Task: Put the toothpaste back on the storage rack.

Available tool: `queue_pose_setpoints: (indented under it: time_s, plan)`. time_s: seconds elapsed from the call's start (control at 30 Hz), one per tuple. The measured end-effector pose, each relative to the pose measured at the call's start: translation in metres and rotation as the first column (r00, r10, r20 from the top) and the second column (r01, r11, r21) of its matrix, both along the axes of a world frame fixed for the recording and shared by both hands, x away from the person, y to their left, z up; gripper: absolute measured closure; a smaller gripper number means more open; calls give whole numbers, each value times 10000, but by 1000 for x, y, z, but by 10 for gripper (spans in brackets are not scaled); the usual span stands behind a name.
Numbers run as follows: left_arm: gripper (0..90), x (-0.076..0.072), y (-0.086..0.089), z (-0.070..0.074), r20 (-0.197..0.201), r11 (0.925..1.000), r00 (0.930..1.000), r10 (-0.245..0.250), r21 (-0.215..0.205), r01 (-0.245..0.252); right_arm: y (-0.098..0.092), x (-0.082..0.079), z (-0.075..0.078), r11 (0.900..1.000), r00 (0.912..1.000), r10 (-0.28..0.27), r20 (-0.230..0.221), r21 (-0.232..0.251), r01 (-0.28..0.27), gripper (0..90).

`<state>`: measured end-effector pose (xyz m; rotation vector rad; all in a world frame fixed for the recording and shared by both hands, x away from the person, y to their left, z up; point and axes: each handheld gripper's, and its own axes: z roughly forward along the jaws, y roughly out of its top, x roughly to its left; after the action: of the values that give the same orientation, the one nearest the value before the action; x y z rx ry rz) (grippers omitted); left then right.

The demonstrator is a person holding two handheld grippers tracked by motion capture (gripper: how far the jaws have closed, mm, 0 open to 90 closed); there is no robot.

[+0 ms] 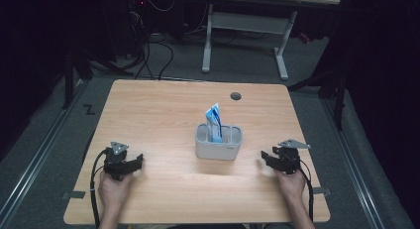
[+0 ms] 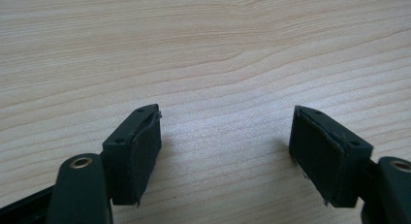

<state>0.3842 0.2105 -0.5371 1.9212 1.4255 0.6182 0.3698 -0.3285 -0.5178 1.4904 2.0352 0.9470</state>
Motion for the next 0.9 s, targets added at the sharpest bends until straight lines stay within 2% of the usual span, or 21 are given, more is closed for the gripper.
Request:
queue_pose_setpoints:
  time_s: [0.23,0.33,0.9]
  plan:
    - [276,0,0,0,-2,10000,10000,7,0,-7,2,-1,-10,9996,9999,-89,-78,-284,86,422]
    - [277,0,0,0,-1,10000,10000,9,5,-9,4,-3,-12,9980,10000,-72,-27,-629,70,412]
    - [275,0,0,0,-5,10000,10000,4,-26,-4,6,-3,-13,9980,10000,-15,-42,-629,13,389]
